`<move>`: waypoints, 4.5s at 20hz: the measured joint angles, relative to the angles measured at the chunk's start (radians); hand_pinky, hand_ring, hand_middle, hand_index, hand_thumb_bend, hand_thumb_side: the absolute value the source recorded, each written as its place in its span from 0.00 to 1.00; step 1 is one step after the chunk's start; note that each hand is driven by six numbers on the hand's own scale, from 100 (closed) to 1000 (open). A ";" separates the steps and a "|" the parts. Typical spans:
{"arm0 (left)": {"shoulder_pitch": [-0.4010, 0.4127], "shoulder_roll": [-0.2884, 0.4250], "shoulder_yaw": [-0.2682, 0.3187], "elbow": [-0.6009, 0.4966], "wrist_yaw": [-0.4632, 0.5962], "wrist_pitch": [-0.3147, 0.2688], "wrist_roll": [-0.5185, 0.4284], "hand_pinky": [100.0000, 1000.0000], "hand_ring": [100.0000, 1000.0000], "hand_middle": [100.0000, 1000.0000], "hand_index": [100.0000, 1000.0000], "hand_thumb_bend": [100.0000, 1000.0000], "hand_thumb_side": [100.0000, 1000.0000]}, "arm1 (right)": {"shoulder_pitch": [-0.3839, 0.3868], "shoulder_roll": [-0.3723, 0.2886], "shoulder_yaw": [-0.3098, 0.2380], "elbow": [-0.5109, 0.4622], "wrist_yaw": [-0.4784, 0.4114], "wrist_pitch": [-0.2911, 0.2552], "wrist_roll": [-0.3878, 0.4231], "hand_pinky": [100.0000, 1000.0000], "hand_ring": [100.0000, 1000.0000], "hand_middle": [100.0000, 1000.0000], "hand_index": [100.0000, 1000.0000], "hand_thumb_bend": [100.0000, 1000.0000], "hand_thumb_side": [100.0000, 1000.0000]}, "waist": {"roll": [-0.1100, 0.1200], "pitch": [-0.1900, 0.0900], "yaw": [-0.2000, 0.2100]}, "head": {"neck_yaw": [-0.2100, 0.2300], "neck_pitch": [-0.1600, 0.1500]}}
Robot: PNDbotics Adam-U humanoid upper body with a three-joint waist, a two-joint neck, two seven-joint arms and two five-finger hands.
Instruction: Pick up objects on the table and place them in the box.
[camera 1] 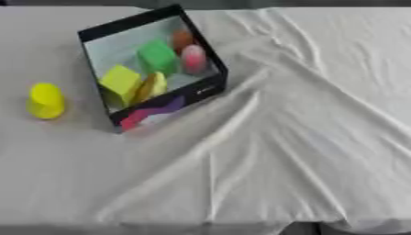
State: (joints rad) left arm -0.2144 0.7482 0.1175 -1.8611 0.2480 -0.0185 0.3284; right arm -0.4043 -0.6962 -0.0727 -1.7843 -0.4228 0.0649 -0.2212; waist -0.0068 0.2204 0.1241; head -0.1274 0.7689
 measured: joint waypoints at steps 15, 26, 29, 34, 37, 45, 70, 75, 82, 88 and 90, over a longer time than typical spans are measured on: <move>-0.098 0.337 -0.118 0.118 -0.280 -0.005 -0.605 0.88 0.90 0.82 0.84 0.47 0.24 | 0.018 0.014 -0.007 0.028 0.028 -0.005 -0.001 0.78 0.75 0.74 0.88 0.00 0.53 | 0.023 0.000 -0.009 | 0.021 -0.011; -0.153 0.381 -0.263 0.226 -0.470 0.076 -0.832 0.88 0.89 0.79 0.83 0.66 0.00 | 0.009 0.022 -0.001 0.036 0.036 0.011 0.006 0.78 0.74 0.73 0.87 0.00 0.53 | 0.030 0.000 -0.026 | 0.040 -0.010; -0.170 0.378 -0.290 0.266 -0.495 0.091 -0.846 0.88 0.88 0.78 0.82 0.66 0.00 | 0.009 0.022 0.000 0.038 0.039 0.013 0.008 0.79 0.74 0.73 0.87 0.00 0.54 | 0.030 0.000 -0.026 | 0.041 -0.010; -0.187 0.353 -0.325 0.304 -0.497 0.100 -0.856 0.88 0.89 0.78 0.82 0.65 0.00 | 0.009 0.023 0.001 0.041 0.041 0.017 0.009 0.79 0.74 0.73 0.87 0.00 0.54 | 0.030 0.000 -0.025 | 0.047 -0.010; -0.199 0.343 -0.340 0.313 -0.493 0.101 -0.863 0.88 0.89 0.78 0.82 0.64 0.02 | 0.009 0.023 0.004 0.046 0.044 0.022 0.008 0.79 0.74 0.73 0.87 0.00 0.54 | 0.030 0.000 -0.025 | 0.048 -0.010; -0.248 0.309 -0.380 0.354 -0.513 0.101 -0.879 0.88 0.89 0.79 0.83 0.66 0.09 | 0.009 0.023 0.010 0.050 0.050 0.030 0.010 0.79 0.74 0.73 0.86 0.00 0.54 | 0.030 0.000 -0.023 | 0.081 -0.014; -0.429 0.194 -0.441 0.438 -0.486 0.077 -0.886 0.89 0.90 0.78 0.81 0.56 0.22 | 0.009 0.034 0.015 0.071 0.065 0.050 0.011 0.79 0.74 0.73 0.86 0.00 0.56 | 0.030 0.000 -0.027 | 0.085 -0.012; -0.487 0.178 -0.449 0.451 -0.480 0.054 -0.951 0.89 0.91 0.79 0.81 0.58 0.28 | 0.009 0.039 0.015 0.072 0.065 0.054 0.015 0.80 0.74 0.73 0.86 0.00 0.56 | 0.030 0.000 -0.030 | 0.085 -0.005; -0.574 0.111 -0.471 0.545 -0.516 0.042 -0.996 0.90 0.91 0.79 0.82 0.61 0.34 | 0.008 0.040 0.015 0.080 0.065 0.060 0.018 0.80 0.74 0.73 0.86 0.00 0.56 | 0.034 0.000 -0.034 | 0.095 -0.005; -0.607 0.062 -0.473 0.637 -0.571 0.021 -1.019 0.89 0.91 0.79 0.81 0.63 0.34 | 0.003 0.044 0.017 0.083 0.065 0.067 0.018 0.80 0.74 0.72 0.86 0.00 0.56 | 0.034 0.000 -0.037 | 0.096 -0.005; -0.612 0.048 -0.473 0.659 -0.597 0.013 -1.016 0.89 0.90 0.79 0.81 0.65 0.34 | 0.003 0.049 0.018 0.083 0.065 0.068 0.018 0.80 0.73 0.72 0.86 0.00 0.57 | 0.034 0.000 -0.038 | 0.094 -0.005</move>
State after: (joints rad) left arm -0.8263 0.7966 -0.3559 -1.2019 -0.3488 -0.0056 -0.6873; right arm -0.4016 -0.6470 -0.0551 -1.7008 -0.3582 0.1327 -0.2028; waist 0.0271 0.2205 0.0862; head -0.0337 0.7643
